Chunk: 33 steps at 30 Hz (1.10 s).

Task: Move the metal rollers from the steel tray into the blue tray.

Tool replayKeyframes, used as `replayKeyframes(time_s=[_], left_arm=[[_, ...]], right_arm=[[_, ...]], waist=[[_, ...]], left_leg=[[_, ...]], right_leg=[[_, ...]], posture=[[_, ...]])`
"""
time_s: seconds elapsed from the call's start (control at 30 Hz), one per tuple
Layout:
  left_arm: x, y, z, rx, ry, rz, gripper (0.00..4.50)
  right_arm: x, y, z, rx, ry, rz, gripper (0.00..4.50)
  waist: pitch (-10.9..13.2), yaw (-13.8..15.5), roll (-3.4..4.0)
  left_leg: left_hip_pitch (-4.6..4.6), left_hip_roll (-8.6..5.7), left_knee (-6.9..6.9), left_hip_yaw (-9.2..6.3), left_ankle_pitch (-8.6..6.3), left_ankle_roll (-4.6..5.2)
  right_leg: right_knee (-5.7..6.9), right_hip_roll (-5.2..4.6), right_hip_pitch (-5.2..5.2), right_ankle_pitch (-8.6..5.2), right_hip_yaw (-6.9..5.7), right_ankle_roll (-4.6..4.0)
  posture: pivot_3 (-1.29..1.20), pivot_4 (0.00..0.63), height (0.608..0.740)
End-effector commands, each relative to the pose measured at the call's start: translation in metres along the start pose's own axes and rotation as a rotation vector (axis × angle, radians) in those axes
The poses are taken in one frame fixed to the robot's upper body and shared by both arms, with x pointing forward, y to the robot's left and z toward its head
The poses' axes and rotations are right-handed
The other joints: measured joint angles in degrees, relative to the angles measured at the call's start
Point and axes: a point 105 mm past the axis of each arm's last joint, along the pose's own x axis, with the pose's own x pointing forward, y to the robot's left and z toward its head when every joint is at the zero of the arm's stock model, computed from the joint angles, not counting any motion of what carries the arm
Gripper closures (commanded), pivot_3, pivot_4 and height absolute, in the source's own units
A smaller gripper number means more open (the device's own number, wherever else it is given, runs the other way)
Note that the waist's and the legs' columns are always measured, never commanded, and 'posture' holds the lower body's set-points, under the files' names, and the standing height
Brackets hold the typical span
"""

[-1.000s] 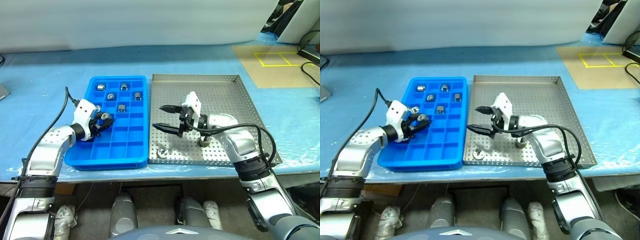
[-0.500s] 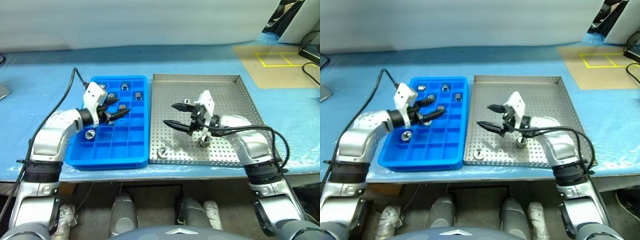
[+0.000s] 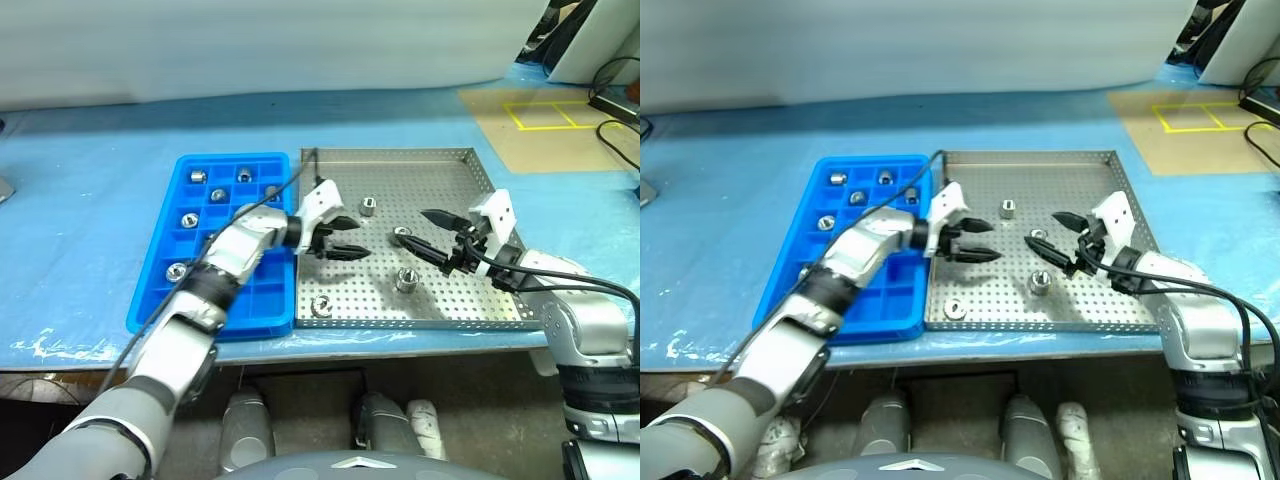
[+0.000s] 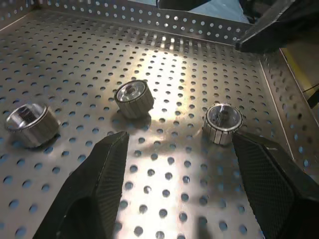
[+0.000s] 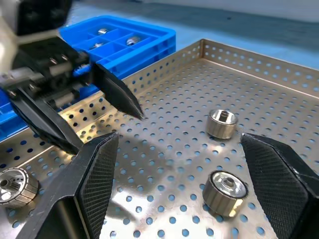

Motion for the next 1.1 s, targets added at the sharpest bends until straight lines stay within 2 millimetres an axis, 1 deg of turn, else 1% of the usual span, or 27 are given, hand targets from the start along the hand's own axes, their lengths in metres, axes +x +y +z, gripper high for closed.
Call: replayKeyframes(time_s=[0.03, 0.13, 0.23, 0.37, 0.43, 0.57, 0.7, 0.87, 1.0, 1.1], left_arm=[[0.018, -0.002, 0.007, 0.054, -0.004, -0.049, 1.02], [0.030, -0.012, 0.004, 0.073, 0.023, -0.129, 1.02], [0.038, -0.021, -0.005, 0.120, 0.074, -0.189, 1.02], [0.047, -0.028, -0.014, 0.127, 0.108, -0.223, 1.02], [0.052, -0.030, -0.018, 0.139, 0.116, -0.216, 1.02], [0.066, -0.031, -0.022, 0.109, 0.112, -0.155, 1.02], [0.076, -0.029, -0.021, 0.083, 0.100, -0.090, 1.02], [0.077, -0.032, -0.029, 0.068, 0.125, -0.093, 1.02], [0.073, -0.027, -0.036, 0.065, 0.144, -0.063, 1.02], [0.070, -0.030, -0.037, 0.058, 0.136, -0.099, 1.61]], right_arm=[[-0.012, -0.001, 0.017, -0.029, -0.058, -0.069, 0.39], [-0.022, -0.004, 0.018, -0.032, -0.053, -0.118, 0.39], [-0.033, -0.004, 0.016, -0.032, -0.041, -0.159, 0.39], [-0.039, -0.004, 0.013, -0.024, -0.033, -0.195, 0.39], [-0.039, -0.001, 0.013, -0.020, -0.035, -0.195, 0.39], [-0.038, 0.004, 0.010, -0.009, -0.026, -0.187, 0.39], [-0.036, 0.011, 0.008, 0.007, -0.019, -0.160, 0.39], [-0.035, 0.014, 0.003, 0.007, -0.005, -0.154, 0.39], [-0.034, 0.012, 0.003, 0.005, -0.003, -0.160, 0.39], [-0.033, 0.010, 0.003, 0.004, -0.004, -0.161, 0.39]], waist=[[0.0, -0.5, 0.00], [0.0, -1.7, 0.00], [0.0, -2.4, 0.01], [0.0, -3.1, 0.01], [0.0, -3.2, 0.01], [0.0, -3.1, 0.03], [0.0, -3.2, 0.04], [0.0, -3.3, 0.06], [0.0, -3.3, 0.06], [0.0, -3.3, 0.06]], left_leg=[[0.00, -0.01, 0.00, 0.02, -0.02, 0.03], [0.03, -0.02, 0.01, 0.09, -0.08, 0.13], [0.10, -0.02, -0.01, 0.25, -0.15, 0.25], [0.12, -0.03, 0.03, 0.39, -0.30, 0.51], [0.12, -0.05, 0.09, 0.45, -0.35, 0.58], [0.11, -0.05, 0.15, 0.51, -0.41, 0.68], [0.09, -0.05, 0.15, 0.59, -0.50, 0.85], [0.09, -0.04, 0.14, 0.63, -0.50, 0.93], [0.10, -0.04, 0.15, 0.64, -0.51, 0.91], [0.14, -0.04, 0.15, 0.65, -0.53, 0.88]], right_leg=[[-0.02, 0.00, 0.01, 0.01, 0.02, 0.02], [-0.11, 0.00, 0.01, 0.05, 0.12, 0.08], [-0.19, 0.01, 0.03, 0.07, 0.27, 0.12], [-0.29, -0.04, 0.04, 0.12, 0.34, 0.21], [-0.33, -0.07, 0.05, 0.13, 0.38, 0.22], [-0.47, -0.10, 0.13, 0.16, 0.40, 0.26], [-0.82, -0.11, 0.22, 0.25, 0.41, 0.38], [-0.88, -0.11, 0.22, 0.26, 0.43, 0.40], [-0.87, -0.13, 0.23, 0.26, 0.43, 0.40], [-0.87, -0.13, 0.25, 0.28, 0.43, 0.40]], posture=[[-0.32, 0.150, 0.740], [-0.36, 0.150, 0.740], [-0.39, 0.150, 0.740], [-0.41, 0.150, 0.740], [-0.41, 0.150, 0.740], [-0.42, 0.150, 0.740], [-0.42, 0.150, 0.740], [-0.42, 0.150, 0.740], [-0.41, 0.150, 0.740], [-0.40, 0.150, 0.740]])
